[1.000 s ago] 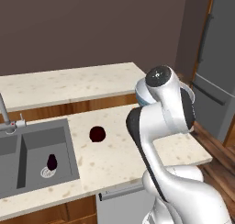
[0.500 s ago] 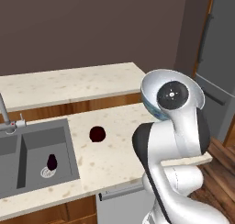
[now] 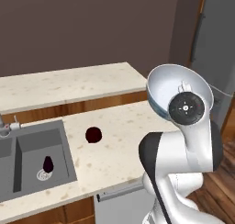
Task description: Clear the mugs and bowl far away from the sink.
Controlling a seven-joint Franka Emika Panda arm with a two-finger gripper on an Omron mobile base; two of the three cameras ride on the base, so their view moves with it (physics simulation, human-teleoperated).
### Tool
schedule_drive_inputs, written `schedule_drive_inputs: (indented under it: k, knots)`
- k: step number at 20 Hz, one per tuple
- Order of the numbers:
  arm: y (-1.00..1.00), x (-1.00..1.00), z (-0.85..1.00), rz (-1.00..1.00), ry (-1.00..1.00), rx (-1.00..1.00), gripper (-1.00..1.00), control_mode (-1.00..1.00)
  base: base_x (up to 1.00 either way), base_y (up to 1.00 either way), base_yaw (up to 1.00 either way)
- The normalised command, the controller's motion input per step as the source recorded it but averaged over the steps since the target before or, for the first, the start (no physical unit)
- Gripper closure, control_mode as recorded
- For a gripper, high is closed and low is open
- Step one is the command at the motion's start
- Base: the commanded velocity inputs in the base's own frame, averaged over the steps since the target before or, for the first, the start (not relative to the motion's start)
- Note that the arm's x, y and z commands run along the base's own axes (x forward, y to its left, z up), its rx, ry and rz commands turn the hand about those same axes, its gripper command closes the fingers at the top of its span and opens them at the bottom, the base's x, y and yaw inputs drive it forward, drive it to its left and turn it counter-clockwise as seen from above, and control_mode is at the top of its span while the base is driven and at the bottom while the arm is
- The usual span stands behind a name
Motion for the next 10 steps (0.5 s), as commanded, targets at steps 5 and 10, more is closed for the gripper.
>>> schedule_drive_inputs:
  k: [5,10]
  knots:
    - [0.00,0.00,0.00,0.00,0.00,0.00,1.00,1.00,0.00,-0.20,-0.88]
    - [0.00,0.00,0.00,0.00,0.00,0.00,1.00,1.00,0.00,0.00,-0.99]
